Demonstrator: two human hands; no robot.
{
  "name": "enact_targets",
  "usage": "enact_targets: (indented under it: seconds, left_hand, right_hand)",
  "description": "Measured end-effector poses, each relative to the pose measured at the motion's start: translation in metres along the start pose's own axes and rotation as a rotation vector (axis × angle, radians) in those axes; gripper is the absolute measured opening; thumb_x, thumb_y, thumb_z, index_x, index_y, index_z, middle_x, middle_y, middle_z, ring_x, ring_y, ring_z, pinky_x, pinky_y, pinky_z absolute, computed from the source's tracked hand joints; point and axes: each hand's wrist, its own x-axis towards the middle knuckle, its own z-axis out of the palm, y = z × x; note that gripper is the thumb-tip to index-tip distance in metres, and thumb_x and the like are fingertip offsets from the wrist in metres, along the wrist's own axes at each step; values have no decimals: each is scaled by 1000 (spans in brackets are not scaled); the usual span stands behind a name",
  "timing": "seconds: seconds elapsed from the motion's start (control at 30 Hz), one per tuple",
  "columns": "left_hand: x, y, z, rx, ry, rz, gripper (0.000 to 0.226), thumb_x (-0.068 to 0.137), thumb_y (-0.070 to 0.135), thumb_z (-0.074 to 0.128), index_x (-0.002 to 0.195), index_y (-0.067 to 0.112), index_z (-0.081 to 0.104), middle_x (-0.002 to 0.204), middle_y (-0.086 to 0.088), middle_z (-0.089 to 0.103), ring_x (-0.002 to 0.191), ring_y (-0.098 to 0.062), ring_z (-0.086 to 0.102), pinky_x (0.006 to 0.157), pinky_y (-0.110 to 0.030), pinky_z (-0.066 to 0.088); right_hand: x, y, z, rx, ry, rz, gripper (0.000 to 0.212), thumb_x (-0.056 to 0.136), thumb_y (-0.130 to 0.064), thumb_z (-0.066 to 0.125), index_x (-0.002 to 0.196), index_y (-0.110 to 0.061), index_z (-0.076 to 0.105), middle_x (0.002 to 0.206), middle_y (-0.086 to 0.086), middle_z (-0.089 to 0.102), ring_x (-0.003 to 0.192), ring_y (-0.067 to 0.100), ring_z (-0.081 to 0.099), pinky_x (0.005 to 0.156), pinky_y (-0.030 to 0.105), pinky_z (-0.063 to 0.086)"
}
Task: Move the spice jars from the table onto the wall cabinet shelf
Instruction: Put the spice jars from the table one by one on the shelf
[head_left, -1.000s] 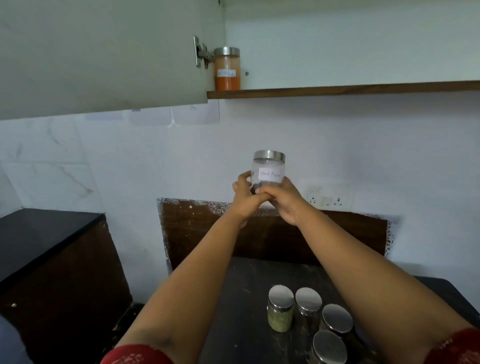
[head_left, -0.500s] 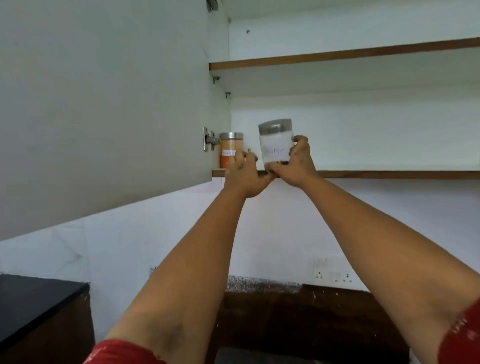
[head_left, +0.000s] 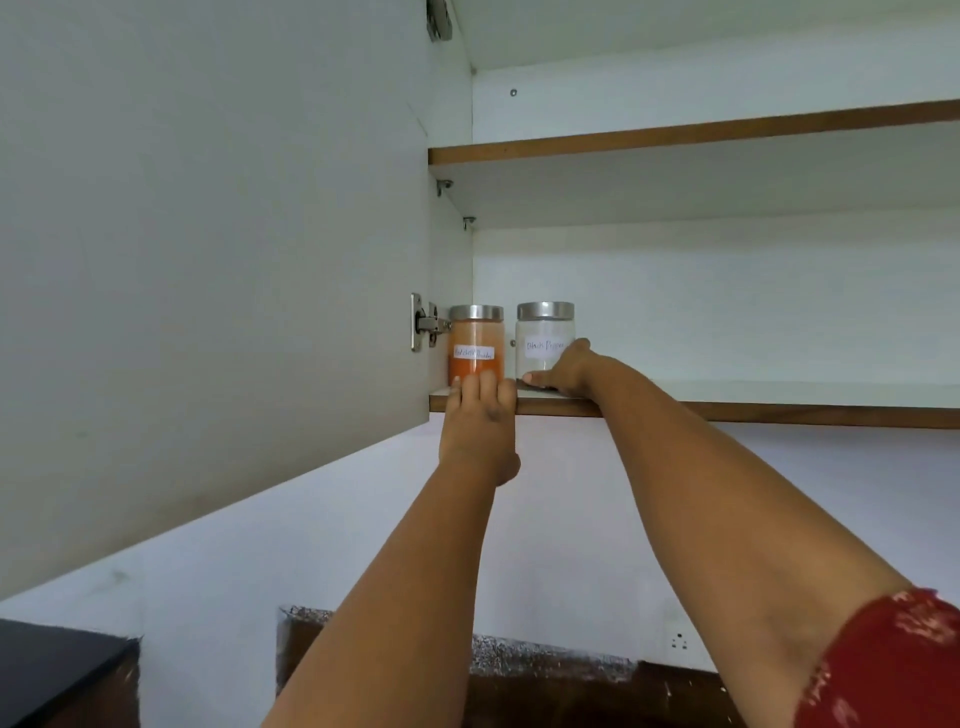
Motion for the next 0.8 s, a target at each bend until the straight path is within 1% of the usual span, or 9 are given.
enact_targets:
  seconds: [0.13, 0.33, 0.43, 0.47, 0.53, 0.6, 0.63, 0.7, 0.8]
  left_hand:
    - [1, -2, 3, -39, 15, -1, 76, 78, 38, 72, 139, 16, 32, 137, -10, 36, 129, -30, 33, 115, -44, 25]
    - [3, -8, 6, -124, -23, 0, 83, 74, 45, 73, 140, 19, 31, 135, -8, 36, 130, -31, 32, 116, -45, 25]
    - [4, -8, 6, -134, -33, -7, 83, 73, 46, 74, 140, 20, 31, 134, -7, 36, 130, -30, 32, 116, -44, 26]
    - [4, -8, 5, -133, -34, -11, 82, 73, 43, 74, 139, 21, 32, 134, -7, 36, 129, -30, 32, 115, -44, 26]
    - [3, -7, 4, -134, -46, -22, 81, 72, 33, 75, 140, 21, 31, 133, -7, 36, 128, -30, 32, 116, -44, 25]
    - [3, -6, 3, -129, -47, -30, 82, 71, 23, 74, 140, 21, 31, 132, -7, 36, 127, -30, 32, 117, -45, 23]
    - [3, -6, 2, -125, -52, -31, 83, 71, 21, 74, 141, 20, 31, 133, -7, 36, 127, -30, 32, 118, -45, 21]
    - [3, -5, 0, -116, -74, -31, 83, 71, 19, 73, 142, 20, 30, 133, -8, 36, 128, -30, 32, 119, -45, 20]
    - [3, -4, -4, -95, -94, -33, 81, 71, 19, 72, 141, 20, 31, 133, -8, 37, 127, -29, 32, 118, -45, 23]
  right_hand:
    - [11, -5, 4, -70, -8, -3, 91, 77, -51, 75, 140, -9, 26, 135, 15, 46, 120, 29, 50, 97, 40, 40]
    - [21, -3, 11, -71, -30, -26, 88, 79, -49, 74, 142, -11, 26, 137, 15, 44, 122, 30, 48, 101, 41, 39]
    - [21, -3, 11, -71, -40, -40, 93, 80, -50, 72, 146, -10, 20, 143, 16, 40, 127, 30, 45, 104, 41, 37]
    - [19, -5, 11, -112, -57, -32, 99, 82, -54, 68, 150, -10, 12, 150, 17, 32, 133, 32, 40, 108, 43, 33]
    - [15, -9, 13, -291, -125, -23, 106, 88, -63, 52, 154, -12, -13, 160, 21, 7, 145, 37, 19, 119, 47, 11]
    - [13, -11, 14, -441, -160, -57, 97, 91, -67, 37, 153, -17, -19, 161, 22, -1, 148, 39, 6, 117, 51, -10]
    - [14, -11, 14, -471, -173, -60, 95, 91, -68, 35, 153, -19, -18, 161, 22, 0, 148, 38, 5, 116, 52, -14]
    - [14, -9, 14, -459, -176, -18, 104, 86, -73, 38, 153, -18, -19, 161, 22, -3, 148, 39, 7, 118, 53, -7]
    - [3, -7, 10, -370, -137, 115, 119, 76, -80, 49, 154, -19, -16, 161, 18, -11, 147, 39, 16, 119, 51, 17]
